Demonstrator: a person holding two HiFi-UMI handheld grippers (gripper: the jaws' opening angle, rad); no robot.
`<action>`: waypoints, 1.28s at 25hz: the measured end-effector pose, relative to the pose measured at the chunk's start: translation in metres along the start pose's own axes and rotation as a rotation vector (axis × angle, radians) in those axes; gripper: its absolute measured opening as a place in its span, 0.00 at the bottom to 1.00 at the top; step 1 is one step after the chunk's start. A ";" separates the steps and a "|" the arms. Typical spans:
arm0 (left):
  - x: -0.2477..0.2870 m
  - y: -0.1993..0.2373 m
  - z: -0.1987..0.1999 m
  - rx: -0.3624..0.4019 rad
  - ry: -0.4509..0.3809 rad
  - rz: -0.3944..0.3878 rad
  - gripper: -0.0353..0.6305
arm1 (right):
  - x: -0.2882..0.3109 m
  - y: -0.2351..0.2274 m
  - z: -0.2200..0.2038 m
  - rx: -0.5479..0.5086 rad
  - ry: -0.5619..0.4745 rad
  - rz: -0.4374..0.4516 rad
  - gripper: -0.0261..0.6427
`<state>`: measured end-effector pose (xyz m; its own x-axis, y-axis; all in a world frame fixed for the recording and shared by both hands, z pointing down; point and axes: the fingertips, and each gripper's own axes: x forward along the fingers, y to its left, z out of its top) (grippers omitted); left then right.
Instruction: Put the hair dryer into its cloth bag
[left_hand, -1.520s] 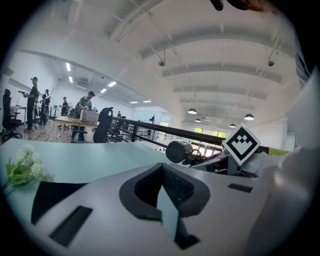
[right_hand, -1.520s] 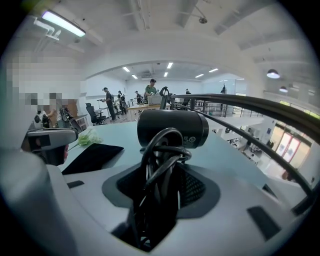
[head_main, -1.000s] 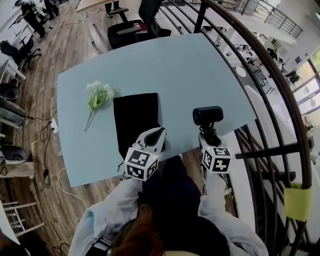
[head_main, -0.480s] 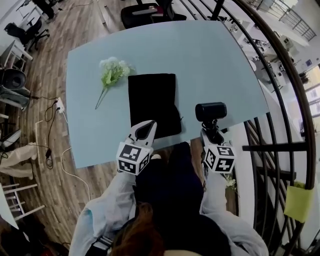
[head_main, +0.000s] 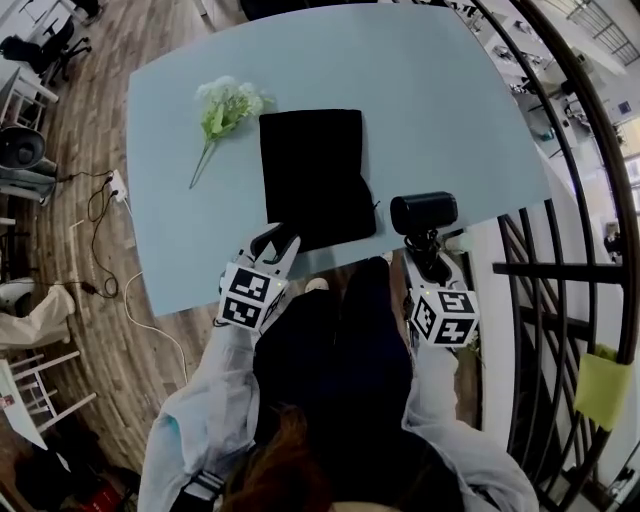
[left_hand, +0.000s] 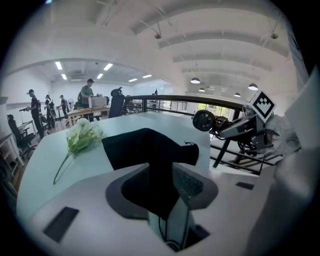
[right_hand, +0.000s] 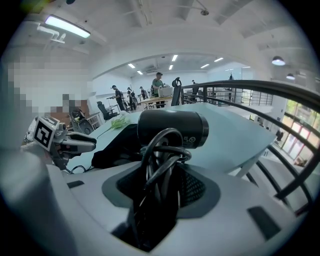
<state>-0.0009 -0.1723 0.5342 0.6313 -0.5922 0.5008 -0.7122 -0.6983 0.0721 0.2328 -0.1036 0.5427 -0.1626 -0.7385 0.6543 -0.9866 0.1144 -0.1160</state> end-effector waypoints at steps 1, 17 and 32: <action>0.004 0.001 -0.006 0.016 0.031 -0.015 0.33 | 0.000 0.004 -0.002 -0.002 0.002 0.003 0.33; 0.055 0.014 -0.033 0.073 0.212 -0.069 0.14 | -0.020 0.060 -0.030 -0.100 0.059 0.130 0.33; 0.039 -0.001 0.044 -0.040 -0.030 -0.154 0.10 | -0.015 0.127 -0.034 -0.256 0.097 0.388 0.33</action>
<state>0.0384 -0.2125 0.5161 0.7427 -0.4915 0.4548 -0.6173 -0.7657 0.1807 0.1090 -0.0556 0.5437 -0.5076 -0.5449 0.6674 -0.8220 0.5384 -0.1856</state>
